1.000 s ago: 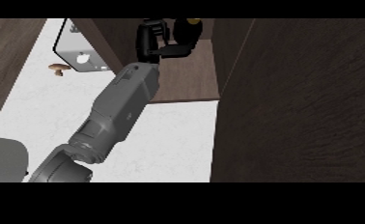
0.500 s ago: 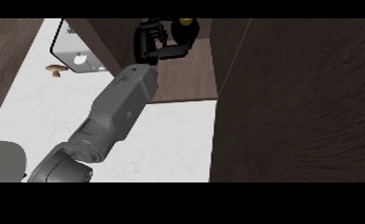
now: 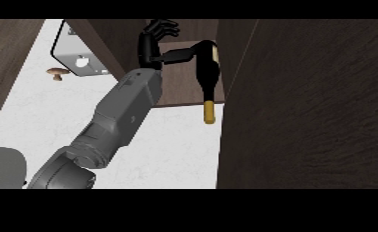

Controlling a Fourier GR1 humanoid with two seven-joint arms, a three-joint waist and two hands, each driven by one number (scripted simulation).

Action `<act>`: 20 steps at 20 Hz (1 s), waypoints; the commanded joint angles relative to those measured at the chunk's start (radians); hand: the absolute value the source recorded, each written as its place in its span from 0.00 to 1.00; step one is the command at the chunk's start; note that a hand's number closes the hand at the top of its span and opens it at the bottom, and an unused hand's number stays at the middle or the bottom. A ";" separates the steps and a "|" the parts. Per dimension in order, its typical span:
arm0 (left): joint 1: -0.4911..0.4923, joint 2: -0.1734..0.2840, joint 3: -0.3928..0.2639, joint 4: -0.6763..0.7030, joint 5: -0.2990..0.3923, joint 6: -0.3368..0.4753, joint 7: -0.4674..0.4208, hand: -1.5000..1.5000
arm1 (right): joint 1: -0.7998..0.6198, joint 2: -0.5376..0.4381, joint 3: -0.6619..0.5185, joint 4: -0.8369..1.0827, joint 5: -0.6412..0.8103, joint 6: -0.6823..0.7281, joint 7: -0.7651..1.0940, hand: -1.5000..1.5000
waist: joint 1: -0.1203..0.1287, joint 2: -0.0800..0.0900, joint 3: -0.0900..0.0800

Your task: Pick up the wine, place it into the cabinet and close the cabinet

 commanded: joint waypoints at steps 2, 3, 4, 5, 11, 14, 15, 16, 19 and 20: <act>0.018 0.007 -0.010 0.035 -0.027 0.039 -0.014 0.00 | -0.021 0.002 -0.034 0.000 -0.030 -0.011 -0.002 0.00 | 0.004 0.007 -0.003; 0.005 0.000 -0.005 0.030 -0.025 0.050 -0.006 0.00 | -0.026 -0.010 -0.060 -0.012 -0.053 -0.006 0.010 0.00 | 0.006 0.005 -0.002; 0.022 0.015 -0.011 0.039 -0.034 0.036 -0.007 0.00 | -0.003 -0.019 -0.047 -0.029 -0.057 0.009 0.019 0.00 | 0.003 0.005 -0.002; -0.009 0.009 -0.007 0.045 -0.032 0.070 0.005 0.00 | -0.035 -0.007 -0.035 -0.012 -0.036 0.000 0.008 0.00 | -0.011 0.013 -0.003; 0.034 0.044 -0.024 0.055 -0.061 0.043 -0.009 0.00 | 0.032 0.002 0.004 -0.045 -0.022 0.021 -0.024 0.00 | -0.013 0.011 -0.003; 0.021 0.004 -0.017 0.049 -0.060 0.100 -0.022 0.00 | -0.008 0.006 -0.012 -0.002 -0.025 0.008 -0.011 0.00 | -0.010 0.012 -0.003; 0.053 0.041 -0.012 0.048 -0.056 0.058 -0.031 0.00 | 0.059 -0.005 -0.003 -0.053 -0.046 0.032 -0.010 0.00 | -0.012 0.009 -0.003; 0.063 0.008 0.007 0.030 -0.040 0.082 -0.075 0.00 | 0.012 -0.003 -0.013 -0.012 -0.023 0.021 -0.018 0.00 | -0.009 0.012 -0.004; 0.082 -0.003 0.012 0.028 -0.034 0.062 -0.102 0.00 | -0.005 0.011 0.024 -0.037 -0.012 0.001 0.014 0.00 | -0.017 0.011 -0.004; 0.071 0.037 0.006 0.034 -0.047 0.032 -0.073 0.00 | 0.017 0.010 0.015 -0.052 -0.019 0.003 0.007 0.00 | -0.012 0.010 -0.004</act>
